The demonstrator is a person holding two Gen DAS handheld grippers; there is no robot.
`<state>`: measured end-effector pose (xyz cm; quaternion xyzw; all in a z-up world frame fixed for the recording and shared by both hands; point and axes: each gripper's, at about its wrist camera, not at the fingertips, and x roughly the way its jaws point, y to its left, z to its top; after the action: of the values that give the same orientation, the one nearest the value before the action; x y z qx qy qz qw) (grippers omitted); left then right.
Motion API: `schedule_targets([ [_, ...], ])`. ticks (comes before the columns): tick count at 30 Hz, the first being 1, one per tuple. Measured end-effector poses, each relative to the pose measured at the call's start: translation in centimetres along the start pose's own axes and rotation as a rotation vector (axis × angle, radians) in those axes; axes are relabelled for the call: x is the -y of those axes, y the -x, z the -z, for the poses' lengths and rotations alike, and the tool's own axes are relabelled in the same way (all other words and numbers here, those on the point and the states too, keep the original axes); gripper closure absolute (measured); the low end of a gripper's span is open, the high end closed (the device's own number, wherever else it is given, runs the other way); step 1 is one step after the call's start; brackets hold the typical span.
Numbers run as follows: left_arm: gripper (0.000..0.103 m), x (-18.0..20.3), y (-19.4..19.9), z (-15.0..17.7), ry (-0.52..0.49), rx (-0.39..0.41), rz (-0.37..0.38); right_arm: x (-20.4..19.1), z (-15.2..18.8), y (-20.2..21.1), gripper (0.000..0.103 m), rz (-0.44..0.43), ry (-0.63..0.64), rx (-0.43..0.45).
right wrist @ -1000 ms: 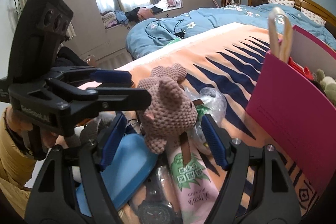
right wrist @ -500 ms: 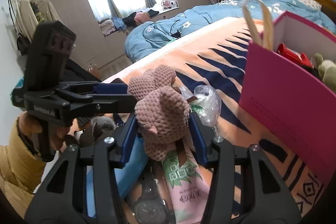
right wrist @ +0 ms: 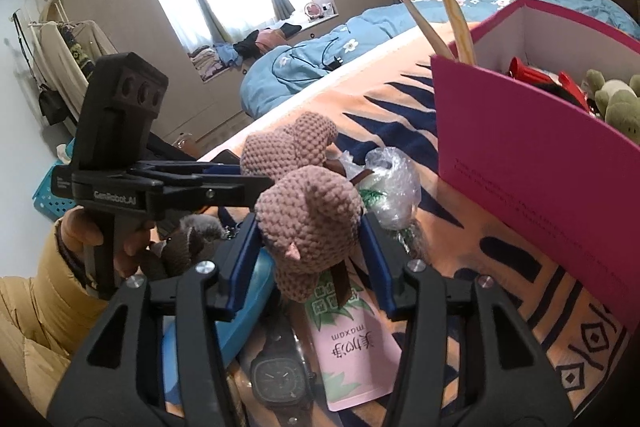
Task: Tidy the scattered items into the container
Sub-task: 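Close the left tool on the pink knitted teddy bear's body, then lift the pink teddy bear with the left tool toward the magenta box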
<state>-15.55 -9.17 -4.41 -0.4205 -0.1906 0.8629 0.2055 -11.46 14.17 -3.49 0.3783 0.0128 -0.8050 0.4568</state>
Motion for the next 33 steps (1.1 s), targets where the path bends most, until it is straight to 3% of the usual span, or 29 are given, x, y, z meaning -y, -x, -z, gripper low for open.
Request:
schedule_targets([
  [8,0.048,-0.1,0.0,-0.2,0.011,0.010,-0.003,-0.1,0.0,0.0,0.045,0.053,-0.003,0.018],
  [13,0.051,0.2,0.2,-0.1,0.002,0.010,-0.016,-0.4,-0.1,0.0,0.045,0.061,0.006,0.032],
  [16,0.051,0.3,0.2,0.0,-0.001,0.006,-0.016,-0.6,-0.3,0.2,0.050,0.087,0.016,0.043],
  [33,0.053,4.6,2.8,0.2,-0.120,0.049,0.012,-0.7,0.4,4.8,0.052,0.028,0.006,0.125],
])
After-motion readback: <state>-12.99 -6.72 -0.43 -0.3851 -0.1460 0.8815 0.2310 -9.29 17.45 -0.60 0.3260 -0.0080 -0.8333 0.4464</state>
